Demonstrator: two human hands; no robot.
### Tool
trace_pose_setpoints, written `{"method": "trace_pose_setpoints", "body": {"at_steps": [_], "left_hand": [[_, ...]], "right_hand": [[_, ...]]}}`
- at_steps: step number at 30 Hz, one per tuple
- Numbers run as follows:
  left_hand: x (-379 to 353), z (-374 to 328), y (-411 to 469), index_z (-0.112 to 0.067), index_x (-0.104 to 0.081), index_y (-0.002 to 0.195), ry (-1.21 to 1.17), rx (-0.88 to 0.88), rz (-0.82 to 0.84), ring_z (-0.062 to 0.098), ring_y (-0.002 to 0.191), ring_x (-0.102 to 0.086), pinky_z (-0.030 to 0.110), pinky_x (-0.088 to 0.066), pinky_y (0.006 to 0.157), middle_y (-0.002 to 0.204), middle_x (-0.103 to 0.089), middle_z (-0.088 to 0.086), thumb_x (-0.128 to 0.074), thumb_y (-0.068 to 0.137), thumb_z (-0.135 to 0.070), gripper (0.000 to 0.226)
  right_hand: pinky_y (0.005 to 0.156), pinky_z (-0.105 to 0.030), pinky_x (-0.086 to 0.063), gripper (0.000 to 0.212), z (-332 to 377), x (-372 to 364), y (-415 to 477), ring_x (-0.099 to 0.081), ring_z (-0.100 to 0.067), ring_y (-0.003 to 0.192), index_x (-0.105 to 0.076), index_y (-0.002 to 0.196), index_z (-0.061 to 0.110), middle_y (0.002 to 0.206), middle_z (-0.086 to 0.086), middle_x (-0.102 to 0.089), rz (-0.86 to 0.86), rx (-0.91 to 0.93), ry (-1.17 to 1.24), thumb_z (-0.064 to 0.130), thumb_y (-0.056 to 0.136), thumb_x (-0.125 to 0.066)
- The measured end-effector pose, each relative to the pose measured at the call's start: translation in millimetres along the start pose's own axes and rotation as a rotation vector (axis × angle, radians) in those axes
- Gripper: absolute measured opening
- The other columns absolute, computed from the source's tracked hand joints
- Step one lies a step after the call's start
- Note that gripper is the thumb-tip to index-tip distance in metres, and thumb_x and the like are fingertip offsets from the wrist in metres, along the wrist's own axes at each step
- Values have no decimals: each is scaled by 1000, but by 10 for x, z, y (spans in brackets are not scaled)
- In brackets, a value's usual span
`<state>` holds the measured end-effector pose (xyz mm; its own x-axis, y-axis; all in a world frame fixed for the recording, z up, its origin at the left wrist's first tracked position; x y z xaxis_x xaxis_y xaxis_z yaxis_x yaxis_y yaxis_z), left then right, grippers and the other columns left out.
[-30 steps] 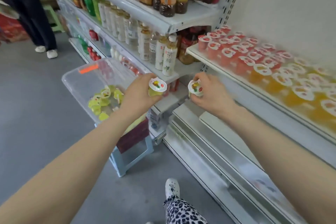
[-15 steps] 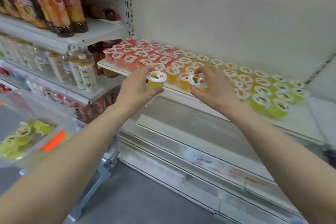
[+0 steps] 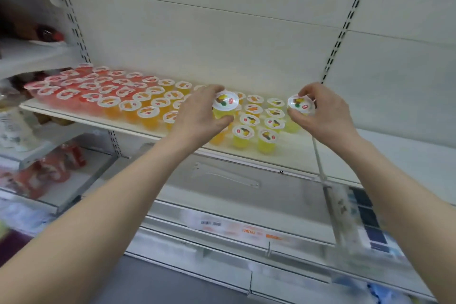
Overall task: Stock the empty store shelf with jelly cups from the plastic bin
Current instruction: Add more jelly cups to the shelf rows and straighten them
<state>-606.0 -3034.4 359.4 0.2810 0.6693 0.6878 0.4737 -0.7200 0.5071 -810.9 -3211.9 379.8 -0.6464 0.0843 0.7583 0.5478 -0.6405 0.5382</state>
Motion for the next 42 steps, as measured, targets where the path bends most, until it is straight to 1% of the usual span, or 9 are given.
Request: {"method": "trace_pose_setpoints", "body": {"at_steps": [2,5,13,17,21,26,31,36,42], "left_hand": [[-127,-129,7,-20,-53,131,-19,1,8,17,114,-56,34,-44,96,126,-59,-3,-78,75,-38,64],[-288,-258,-13,-21,-54,129,1,16,36,17,115,-55,33,-42,93,125,-60,-4,-80,73,-41,65],[-479,-342,-140,-22,-52,133,57,49,67,18,117,-54,33,-41,93,127,-59,-2,-79,72,-43,70],[-466,-349,-176,-21,-53,130,71,44,57,18,115,-54,31,-41,93,125,-59,-2,-79,73,-38,65],[-465,-375,-180,-22,-55,127,88,48,57,17,113,-55,31,-41,91,122,-60,-2,-79,72,-38,62],[-558,-496,-129,-22,-59,120,92,14,69,17,105,-55,29,-40,84,114,-60,-4,-82,66,-45,62],[-841,-744,-40,-25,-61,120,150,-89,100,20,114,-44,27,-33,93,118,-55,-3,-80,65,-55,65],[-1265,-937,38,-26,-62,119,231,-159,172,20,118,-39,27,-30,98,120,-55,-3,-74,66,-62,66],[-1619,-884,69,-22,-63,115,346,-133,197,25,120,-40,34,-33,102,119,-58,-1,-70,65,-68,69]], "right_hand": [[76,-32,-44,35,-271,4,-32,-59,-21,86,-54,101,30,94,6,-63,68,-97,24,41,73,-73],[73,-29,-41,37,-554,-106,-109,-60,-22,88,-55,102,28,96,2,-64,188,-184,30,37,72,-74],[72,-32,-41,31,-802,-506,-233,-56,-22,91,-59,98,23,97,0,-63,305,-203,46,35,74,-74],[70,-30,-34,27,-827,-606,-130,-55,-24,93,-58,96,23,94,1,-61,315,-175,41,35,77,-72],[75,-30,-33,27,-843,-674,-30,-56,-28,103,-59,100,18,110,-5,-64,294,-144,34,32,80,-71],[77,-30,-36,29,-886,-647,-17,-56,-26,103,-61,104,18,114,-7,-60,328,-79,-13,34,82,-71],[100,-39,-38,35,-944,-477,47,-46,-30,119,-66,115,17,126,-6,-56,374,96,-143,41,91,-60],[102,-41,-34,40,-1048,-303,30,-41,-30,126,-59,129,17,136,-5,-52,320,164,-280,39,97,-50],[102,-43,-35,42,-1117,-203,-52,-43,-35,126,-57,130,8,139,-13,-49,242,250,-303,27,93,-58]]}}
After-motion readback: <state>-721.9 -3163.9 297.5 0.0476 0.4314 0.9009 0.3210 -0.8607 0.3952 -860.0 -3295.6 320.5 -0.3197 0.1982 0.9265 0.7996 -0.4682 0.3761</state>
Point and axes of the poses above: each hand's wrist, its own y-axis towards the middle knuckle, its own x-axis out of the back of the hand, z = x × y, the point moved 3 cm from there along y, towards the middle knuckle
